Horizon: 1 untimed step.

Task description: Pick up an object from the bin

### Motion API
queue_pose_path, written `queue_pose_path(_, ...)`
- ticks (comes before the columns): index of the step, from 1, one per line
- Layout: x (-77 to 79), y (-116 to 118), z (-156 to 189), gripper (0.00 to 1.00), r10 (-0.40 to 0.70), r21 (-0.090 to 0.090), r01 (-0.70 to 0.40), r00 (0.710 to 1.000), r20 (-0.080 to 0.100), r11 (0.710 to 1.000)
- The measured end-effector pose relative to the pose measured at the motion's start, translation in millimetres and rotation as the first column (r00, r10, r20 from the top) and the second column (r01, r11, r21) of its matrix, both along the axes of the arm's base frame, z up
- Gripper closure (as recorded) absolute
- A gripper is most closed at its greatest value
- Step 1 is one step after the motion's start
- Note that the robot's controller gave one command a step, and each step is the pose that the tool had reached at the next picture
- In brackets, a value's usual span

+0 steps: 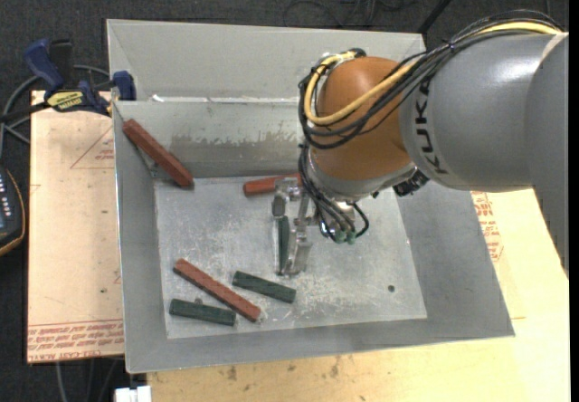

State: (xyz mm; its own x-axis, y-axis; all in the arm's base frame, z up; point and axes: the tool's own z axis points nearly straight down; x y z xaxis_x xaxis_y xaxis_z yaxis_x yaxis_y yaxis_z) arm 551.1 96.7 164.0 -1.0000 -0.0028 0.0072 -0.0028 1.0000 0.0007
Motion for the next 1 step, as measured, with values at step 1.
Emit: queue_pose_path(1,-52.6,12.1,-98.1,0.0,-0.039,0.0,0.039,0.999,0.0,0.999)
